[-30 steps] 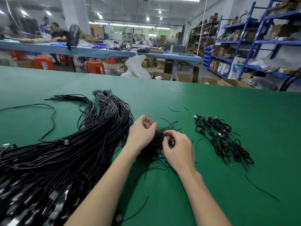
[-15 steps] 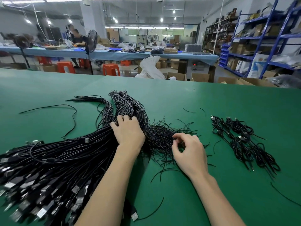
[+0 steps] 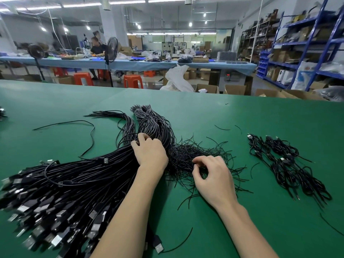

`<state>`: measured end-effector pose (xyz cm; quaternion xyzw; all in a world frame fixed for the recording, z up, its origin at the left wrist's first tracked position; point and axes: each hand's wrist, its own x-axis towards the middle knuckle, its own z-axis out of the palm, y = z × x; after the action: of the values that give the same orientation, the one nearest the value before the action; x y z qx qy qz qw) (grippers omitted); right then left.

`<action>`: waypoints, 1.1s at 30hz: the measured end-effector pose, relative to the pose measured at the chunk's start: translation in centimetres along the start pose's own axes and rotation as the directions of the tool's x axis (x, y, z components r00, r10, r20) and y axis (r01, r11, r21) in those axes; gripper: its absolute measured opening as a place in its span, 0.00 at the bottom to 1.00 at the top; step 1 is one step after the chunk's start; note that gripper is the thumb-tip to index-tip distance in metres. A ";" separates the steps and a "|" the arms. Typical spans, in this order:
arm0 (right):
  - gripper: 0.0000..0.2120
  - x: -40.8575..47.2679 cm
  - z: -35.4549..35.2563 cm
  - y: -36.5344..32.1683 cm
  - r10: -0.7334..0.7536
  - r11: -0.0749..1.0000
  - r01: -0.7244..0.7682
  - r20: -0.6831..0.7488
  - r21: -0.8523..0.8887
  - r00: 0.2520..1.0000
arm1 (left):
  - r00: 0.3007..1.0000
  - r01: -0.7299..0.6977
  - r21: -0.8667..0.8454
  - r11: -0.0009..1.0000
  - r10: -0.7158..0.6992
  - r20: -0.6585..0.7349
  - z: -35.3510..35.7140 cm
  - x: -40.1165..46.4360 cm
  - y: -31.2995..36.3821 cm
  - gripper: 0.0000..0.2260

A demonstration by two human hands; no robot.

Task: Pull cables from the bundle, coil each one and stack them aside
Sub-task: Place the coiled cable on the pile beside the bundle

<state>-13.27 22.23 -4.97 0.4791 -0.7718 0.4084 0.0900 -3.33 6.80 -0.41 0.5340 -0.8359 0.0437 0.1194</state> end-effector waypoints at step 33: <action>0.19 2.2 -4.7 -0.5 0.112 0.852 -0.191 0.188 0.488 0.976 | 0.736 -0.244 -0.809 0.534 0.646 0.204 -6.0 -1.5 2.4 0.06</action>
<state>-15.21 24.00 -0.48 0.4532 -0.6785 0.5634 -0.1297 -3.96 10.38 5.17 0.1897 -0.8907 -0.4017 0.0961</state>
